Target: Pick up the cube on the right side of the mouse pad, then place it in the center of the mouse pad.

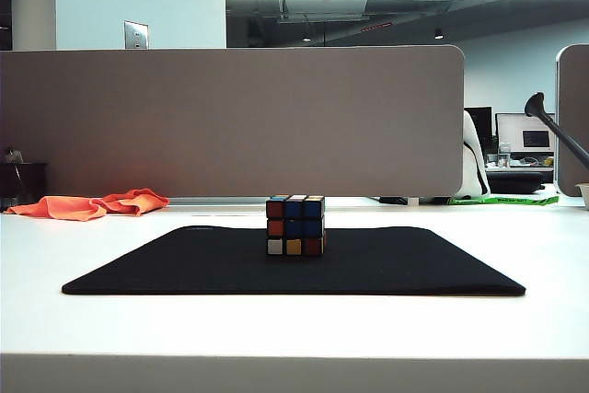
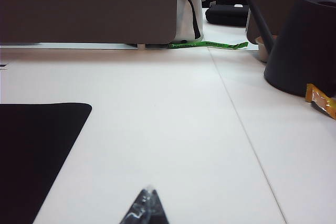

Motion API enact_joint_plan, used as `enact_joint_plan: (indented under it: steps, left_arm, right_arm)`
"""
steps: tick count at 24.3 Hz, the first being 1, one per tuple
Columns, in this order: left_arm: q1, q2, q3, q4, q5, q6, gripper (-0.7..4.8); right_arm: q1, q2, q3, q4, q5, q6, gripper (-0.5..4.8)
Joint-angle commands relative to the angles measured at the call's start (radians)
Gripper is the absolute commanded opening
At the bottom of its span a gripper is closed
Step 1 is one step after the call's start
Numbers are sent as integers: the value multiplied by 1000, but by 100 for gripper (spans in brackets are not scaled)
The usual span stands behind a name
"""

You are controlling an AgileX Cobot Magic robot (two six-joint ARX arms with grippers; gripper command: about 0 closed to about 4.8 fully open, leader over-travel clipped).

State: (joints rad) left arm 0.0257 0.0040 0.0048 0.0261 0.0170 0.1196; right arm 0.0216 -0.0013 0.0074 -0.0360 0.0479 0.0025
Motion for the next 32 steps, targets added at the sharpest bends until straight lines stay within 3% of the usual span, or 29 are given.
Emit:
enact_joint_plan:
  steps: [1,6,32]
  left_arm:
    - [-1,1,3,15,3,-1,-6]
    - [-1,1,3,16,3,-30,-6]
    - [-2,1,3,13,5,-29,-5]
  right_arm:
    - [2,-1,-2,10,-6,-3,-5]
    - [2,-1,-2,10,-74,-3,-5]
    - [2,-1,-2,9,-73,-3,-5]
